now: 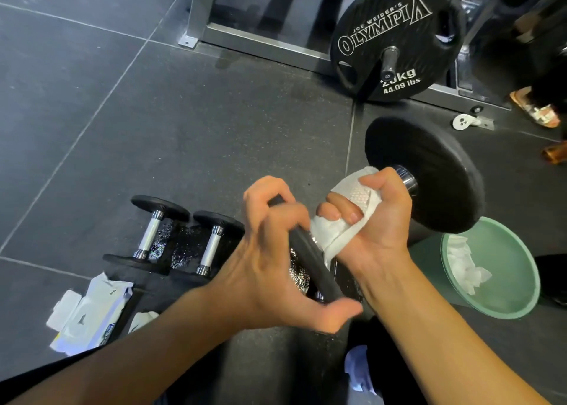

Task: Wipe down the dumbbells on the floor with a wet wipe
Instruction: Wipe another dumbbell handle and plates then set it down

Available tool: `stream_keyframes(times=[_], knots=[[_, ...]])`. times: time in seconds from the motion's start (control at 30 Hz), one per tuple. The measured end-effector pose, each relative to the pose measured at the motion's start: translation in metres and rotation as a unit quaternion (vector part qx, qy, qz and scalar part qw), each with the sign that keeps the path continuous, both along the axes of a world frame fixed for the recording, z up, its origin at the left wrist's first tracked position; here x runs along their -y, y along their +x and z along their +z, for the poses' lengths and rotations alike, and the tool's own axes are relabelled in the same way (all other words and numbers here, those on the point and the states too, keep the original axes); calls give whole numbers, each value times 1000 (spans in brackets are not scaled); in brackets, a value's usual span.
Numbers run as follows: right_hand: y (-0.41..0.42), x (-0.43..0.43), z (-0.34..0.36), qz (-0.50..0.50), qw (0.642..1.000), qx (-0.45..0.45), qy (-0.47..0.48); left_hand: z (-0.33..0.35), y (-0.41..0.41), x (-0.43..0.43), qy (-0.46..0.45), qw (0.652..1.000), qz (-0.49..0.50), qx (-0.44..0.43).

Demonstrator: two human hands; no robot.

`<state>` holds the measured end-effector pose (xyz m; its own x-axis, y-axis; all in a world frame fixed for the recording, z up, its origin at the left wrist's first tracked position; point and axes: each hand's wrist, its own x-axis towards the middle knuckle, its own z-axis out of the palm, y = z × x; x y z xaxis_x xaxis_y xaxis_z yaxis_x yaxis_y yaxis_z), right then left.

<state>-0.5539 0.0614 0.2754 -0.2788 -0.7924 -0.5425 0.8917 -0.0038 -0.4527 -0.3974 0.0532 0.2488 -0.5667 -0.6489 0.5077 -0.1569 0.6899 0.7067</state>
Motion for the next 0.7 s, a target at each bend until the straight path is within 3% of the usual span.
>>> stream_keyframes(times=[0.1,0.17,0.33,0.43,0.53,0.6,0.67,0.7], knots=[[-5,4,-5,-30,998,17,47,-7,-2,8,-191,982,-1,14],[-7,5,-3,-25,997,20,71,-11,1,17,-201,980,-9,11],[-14,6,9,-46,997,-9,55,-8,0,17,18,1000,-3,-8],[-20,3,15,-20,1000,1,11,-4,0,17,219,975,-11,-48],[-23,-2,16,0,999,20,-42,1,-1,21,433,889,-67,-134],[-25,-6,15,16,996,30,-77,3,-3,20,588,769,-95,-231],[-24,-8,16,44,994,28,-100,5,-5,20,705,646,-116,-267],[-23,-9,18,58,992,26,-113,6,-5,19,745,603,-109,-264]])
